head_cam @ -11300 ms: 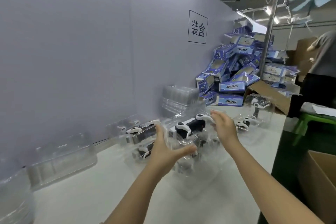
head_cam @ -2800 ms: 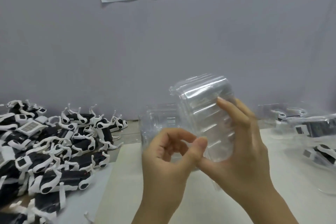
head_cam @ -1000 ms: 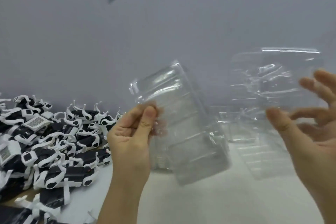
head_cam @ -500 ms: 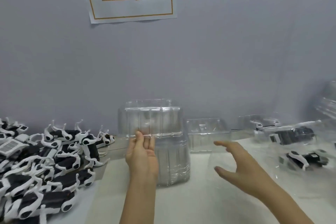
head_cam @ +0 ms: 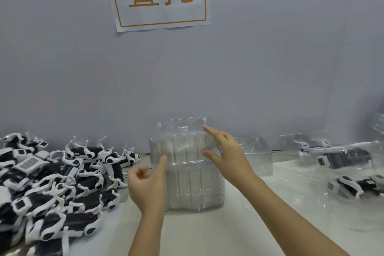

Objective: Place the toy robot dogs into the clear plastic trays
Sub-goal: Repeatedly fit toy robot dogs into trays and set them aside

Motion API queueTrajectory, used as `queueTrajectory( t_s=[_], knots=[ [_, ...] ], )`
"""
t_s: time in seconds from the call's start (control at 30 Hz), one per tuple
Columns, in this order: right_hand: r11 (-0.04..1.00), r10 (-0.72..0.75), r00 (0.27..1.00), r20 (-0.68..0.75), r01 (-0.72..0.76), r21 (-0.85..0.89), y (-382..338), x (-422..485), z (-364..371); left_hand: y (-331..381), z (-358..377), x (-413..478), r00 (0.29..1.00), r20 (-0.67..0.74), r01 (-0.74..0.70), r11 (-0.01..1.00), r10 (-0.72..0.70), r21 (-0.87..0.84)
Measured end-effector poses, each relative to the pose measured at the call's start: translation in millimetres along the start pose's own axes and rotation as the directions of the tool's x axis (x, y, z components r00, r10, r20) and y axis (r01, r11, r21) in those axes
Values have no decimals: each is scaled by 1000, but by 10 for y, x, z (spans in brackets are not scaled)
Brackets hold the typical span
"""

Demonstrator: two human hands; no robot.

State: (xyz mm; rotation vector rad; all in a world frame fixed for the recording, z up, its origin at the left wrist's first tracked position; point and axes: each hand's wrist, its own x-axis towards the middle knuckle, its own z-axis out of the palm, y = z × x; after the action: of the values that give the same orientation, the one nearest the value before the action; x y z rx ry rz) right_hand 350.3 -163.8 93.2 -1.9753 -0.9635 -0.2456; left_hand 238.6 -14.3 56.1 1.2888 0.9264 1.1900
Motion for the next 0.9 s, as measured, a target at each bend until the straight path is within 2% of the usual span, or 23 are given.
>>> queueTrajectory(
  t_s=[0.03,0.07,0.13,0.2,0.4,0.57,0.63,0.77,0.9],
  knots=[
    [999,-15,1000,-11,15,-46,-5,-11,22,17,9,46,995,22,-92,996,92,-11],
    [995,-29,999,-23,27,-95,-10,-24,39,46,39,98,982,104,-156,988,157,-22],
    [983,-52,998,-34,45,-177,6,-54,52,115,134,173,932,316,-173,984,179,-48],
    [983,-34,999,-31,27,-182,48,-80,45,128,213,188,887,432,-155,986,166,-63],
    [981,-29,999,-37,22,-191,87,-164,79,-48,132,164,877,442,-195,980,188,-29],
    [999,27,981,-191,-21,29,178,-252,13,68,259,239,789,555,-317,948,263,2],
    [998,44,984,-174,-34,58,181,-334,99,43,298,200,822,514,-314,948,246,47],
    [997,-62,991,-118,56,-58,132,-307,219,-52,202,149,904,342,-219,965,256,-144],
    [969,-39,997,-61,23,-246,21,-207,251,-193,128,218,915,362,-147,983,179,-113]
  ],
)
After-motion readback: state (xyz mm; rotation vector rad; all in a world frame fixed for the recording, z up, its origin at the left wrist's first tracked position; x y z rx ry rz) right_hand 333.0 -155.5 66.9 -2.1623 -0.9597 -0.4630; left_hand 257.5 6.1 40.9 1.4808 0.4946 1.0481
